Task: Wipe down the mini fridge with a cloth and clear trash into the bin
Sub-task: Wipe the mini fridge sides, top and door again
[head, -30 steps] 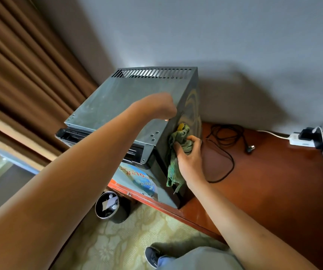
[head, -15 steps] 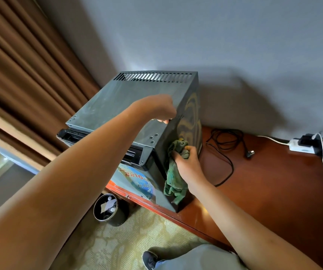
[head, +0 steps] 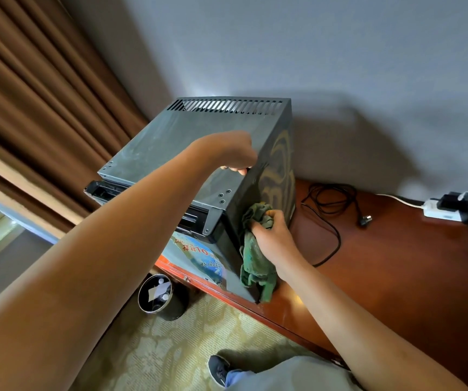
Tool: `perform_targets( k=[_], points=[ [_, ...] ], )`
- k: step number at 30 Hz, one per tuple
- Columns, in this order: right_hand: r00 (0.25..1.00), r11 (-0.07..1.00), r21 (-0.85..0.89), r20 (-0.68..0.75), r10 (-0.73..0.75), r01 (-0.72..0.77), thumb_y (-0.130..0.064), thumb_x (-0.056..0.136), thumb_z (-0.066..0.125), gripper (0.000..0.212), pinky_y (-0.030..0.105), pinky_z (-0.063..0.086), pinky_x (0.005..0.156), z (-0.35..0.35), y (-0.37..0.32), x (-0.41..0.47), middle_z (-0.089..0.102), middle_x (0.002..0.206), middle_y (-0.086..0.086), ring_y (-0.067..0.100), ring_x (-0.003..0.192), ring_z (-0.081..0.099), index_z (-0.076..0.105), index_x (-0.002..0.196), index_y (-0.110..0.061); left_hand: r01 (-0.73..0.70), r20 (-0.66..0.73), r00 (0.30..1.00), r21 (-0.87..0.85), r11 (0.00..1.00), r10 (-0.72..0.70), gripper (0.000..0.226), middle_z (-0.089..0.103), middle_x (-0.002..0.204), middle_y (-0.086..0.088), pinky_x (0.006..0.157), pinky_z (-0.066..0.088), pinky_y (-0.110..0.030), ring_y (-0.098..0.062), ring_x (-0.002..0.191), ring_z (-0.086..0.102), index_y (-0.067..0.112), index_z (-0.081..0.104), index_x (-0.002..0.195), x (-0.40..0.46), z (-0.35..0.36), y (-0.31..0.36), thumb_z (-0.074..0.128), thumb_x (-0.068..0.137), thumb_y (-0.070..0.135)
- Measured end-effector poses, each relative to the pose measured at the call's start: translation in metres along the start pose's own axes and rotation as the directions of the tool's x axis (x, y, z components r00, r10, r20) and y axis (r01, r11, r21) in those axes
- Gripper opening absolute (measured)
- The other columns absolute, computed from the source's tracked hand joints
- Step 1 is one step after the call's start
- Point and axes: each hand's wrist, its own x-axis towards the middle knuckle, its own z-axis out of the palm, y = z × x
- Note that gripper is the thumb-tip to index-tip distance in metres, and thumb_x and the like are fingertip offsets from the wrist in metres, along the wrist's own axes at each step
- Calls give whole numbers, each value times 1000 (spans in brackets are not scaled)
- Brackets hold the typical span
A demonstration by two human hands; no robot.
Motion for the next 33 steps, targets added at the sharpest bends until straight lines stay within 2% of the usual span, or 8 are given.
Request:
perform_targets(
  k=[4, 7, 11, 18, 21, 25, 29, 33],
  points=[
    [989, 988, -41, 7, -147, 148, -53, 75, 65, 27, 47, 60, 71, 12, -16, -12, 71, 81, -9, 12, 72, 70, 50, 96, -45, -6, 29, 1000, -50, 999, 7, 40, 69, 65, -10, 48, 36, -23, -20, 45, 43, 1, 71, 76, 2, -4, -1, 46, 93, 27],
    [963, 962, -73, -39, -265, 262, -45, 84, 66, 28, 41, 61, 69, 11, -18, -10, 71, 86, -9, 8, 75, 70, 48, 106, -43, 8, 71, 998, -100, 995, -1, 47, 67, 63, -4, 42, 32, -21, -15, 43, 43, 4, 69, 81, 4, -7, 1, 38, 100, 33],
    [997, 997, -31, -32, -65, 64, -34, 94, 64, 25, 48, 56, 92, -2, -8, -2, 68, 105, -4, 15, 94, 67, 49, 114, -33, 10, 65, 998, -85, 996, -5, 49, 63, 56, 0, 42, 34, -21, -13, 43, 43, 6, 68, 80, 5, -5, 2, 36, 101, 36],
    [974, 971, -78, 23, -225, 227, -50, 79, 65, 27, 51, 61, 65, 10, -30, -14, 70, 81, -5, 17, 70, 71, 49, 100, -45, 24, 93, 996, -100, 995, -15, 52, 68, 65, -4, 43, 34, -23, -14, 45, 44, 3, 68, 86, 8, -4, 2, 34, 103, 40],
    [971, 970, -89, -66, -231, 225, -42, 88, 64, 26, 50, 58, 76, 1, -34, -1, 69, 92, -8, 15, 83, 69, 48, 109, -41, 28, 93, 996, -96, 995, -19, 53, 66, 61, -1, 43, 35, -22, -13, 43, 45, 4, 68, 85, 7, -5, 3, 33, 103, 41],
    [1000, 994, -112, -13, -21, 20, -40, 91, 64, 22, 51, 56, 91, -7, -22, 4, 69, 101, -3, 20, 92, 67, 51, 109, -37, 27, 97, 995, -91, 995, -19, 55, 63, 58, 0, 43, 36, -22, -13, 44, 45, 4, 67, 85, 8, -4, 4, 32, 104, 42],
    [990, 985, -105, 40, -135, 139, -52, 73, 65, 26, 49, 61, 70, 7, -34, -8, 71, 81, -8, 15, 72, 71, 52, 95, -45, 34, 104, 994, -104, 994, -23, 55, 64, 57, 1, 42, 36, -22, -10, 39, 44, 5, 67, 84, 12, -4, 2, 32, 104, 42],
    [963, 959, -109, -44, -267, 261, -44, 83, 65, 24, 41, 57, 67, 1, -46, 2, 69, 85, -10, 11, 74, 67, 50, 101, -45, 17, 101, 995, -118, 993, -5, 55, 58, 51, 3, 39, 34, -20, -9, 36, 42, 7, 67, 79, 13, -6, 0, 32, 103, 42]
  ],
)
